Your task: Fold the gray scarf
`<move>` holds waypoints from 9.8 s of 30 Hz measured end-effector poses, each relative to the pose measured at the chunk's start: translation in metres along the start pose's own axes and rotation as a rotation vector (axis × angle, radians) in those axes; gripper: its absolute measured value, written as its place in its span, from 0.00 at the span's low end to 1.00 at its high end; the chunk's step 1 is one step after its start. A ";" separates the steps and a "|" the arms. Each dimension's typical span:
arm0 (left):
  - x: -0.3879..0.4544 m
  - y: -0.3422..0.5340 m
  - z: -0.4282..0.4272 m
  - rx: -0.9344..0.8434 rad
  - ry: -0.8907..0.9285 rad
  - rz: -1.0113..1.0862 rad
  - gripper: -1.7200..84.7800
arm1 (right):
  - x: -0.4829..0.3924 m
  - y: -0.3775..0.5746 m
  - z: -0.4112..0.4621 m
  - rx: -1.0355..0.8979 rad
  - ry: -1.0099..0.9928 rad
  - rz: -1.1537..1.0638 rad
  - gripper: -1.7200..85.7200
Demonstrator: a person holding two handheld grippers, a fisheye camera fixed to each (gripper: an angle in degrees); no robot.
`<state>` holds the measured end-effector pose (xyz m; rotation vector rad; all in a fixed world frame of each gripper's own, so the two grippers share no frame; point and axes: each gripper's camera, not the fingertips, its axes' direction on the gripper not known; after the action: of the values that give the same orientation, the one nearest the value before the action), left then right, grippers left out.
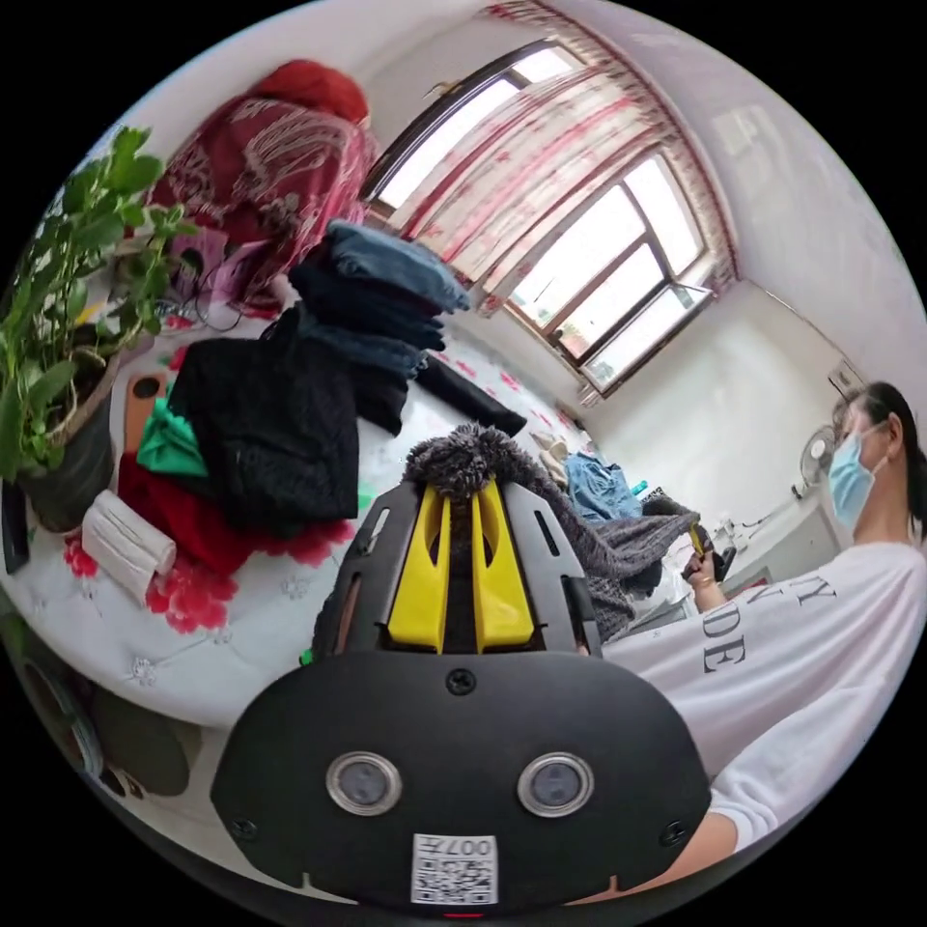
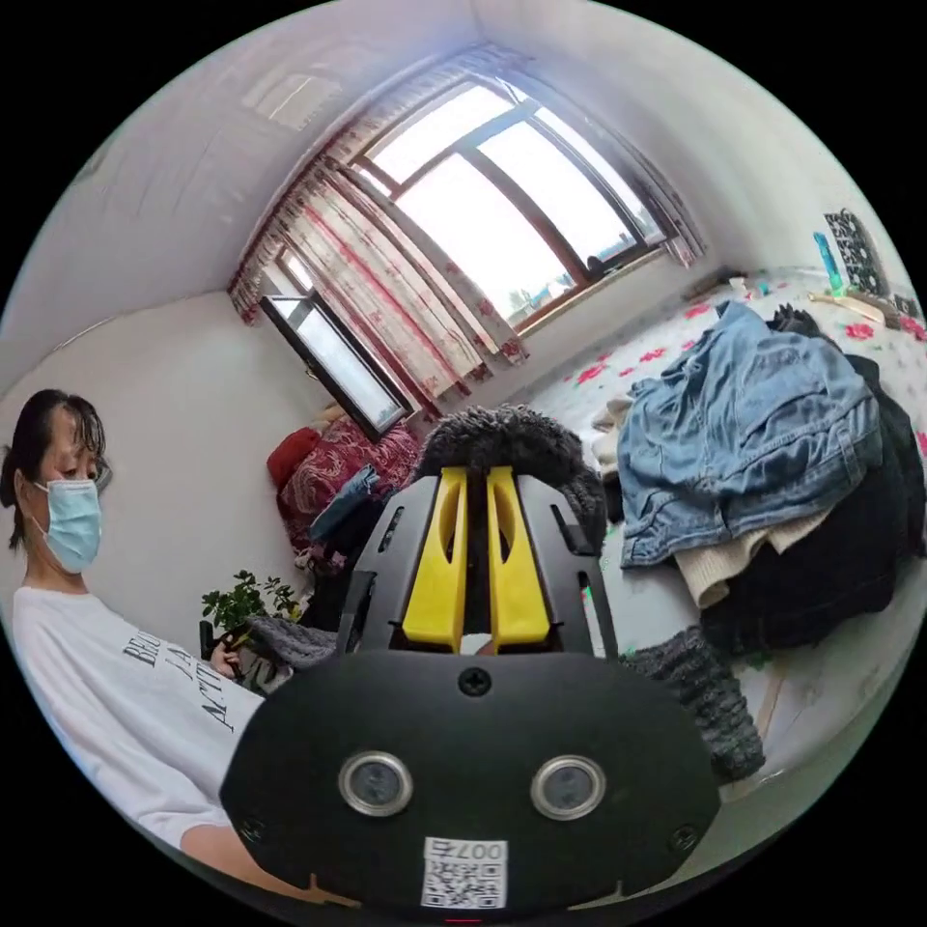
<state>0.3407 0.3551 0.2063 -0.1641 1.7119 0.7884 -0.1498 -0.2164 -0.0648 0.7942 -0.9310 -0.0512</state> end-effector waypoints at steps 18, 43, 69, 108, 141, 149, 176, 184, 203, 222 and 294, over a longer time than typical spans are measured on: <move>-0.042 0.140 0.039 -0.298 -0.203 -0.369 0.12 | 0.110 0.141 -0.061 -0.207 0.343 0.605 0.11; -0.020 0.123 0.081 -0.316 -0.249 -0.506 0.16 | 0.140 0.120 -0.004 -0.352 0.500 0.775 0.12; -0.028 0.079 0.098 -0.259 -0.338 -0.411 0.11 | 0.103 0.130 0.038 -0.326 0.426 0.741 0.03; -0.055 -0.094 0.060 -0.209 0.202 -0.362 0.02 | 0.112 0.044 0.034 -0.330 0.300 0.690 0.02; -0.018 -0.002 0.238 -0.350 -0.557 -0.475 0.03 | 0.038 0.292 0.282 -0.858 0.606 -0.100 0.07; 0.001 -0.002 0.165 -0.260 -0.513 -0.421 0.01 | 0.065 0.252 0.253 -0.783 0.572 -0.059 0.03; 0.015 -0.001 0.111 -0.260 -0.699 -0.297 0.08 | 0.161 0.221 0.205 -0.625 0.633 -0.046 0.03; 0.020 -0.073 0.237 -0.460 -0.465 0.063 0.09 | 0.205 0.221 0.319 -0.948 0.661 -0.137 0.06; 0.098 -0.026 0.477 -0.870 -0.160 0.610 0.02 | 0.231 0.210 0.300 -0.737 0.644 -0.017 0.04; 0.081 -0.033 0.449 -0.574 -0.052 0.228 0.05 | 0.224 0.191 0.353 -0.602 0.694 -0.060 0.04; 0.016 0.095 0.099 -0.277 -0.470 -0.290 0.09 | 0.260 0.177 -0.101 -0.011 0.428 0.715 0.12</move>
<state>0.3690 0.4893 0.2228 -0.3764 1.1034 0.7705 0.0338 -0.1238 0.1940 0.3999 -0.7561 0.7112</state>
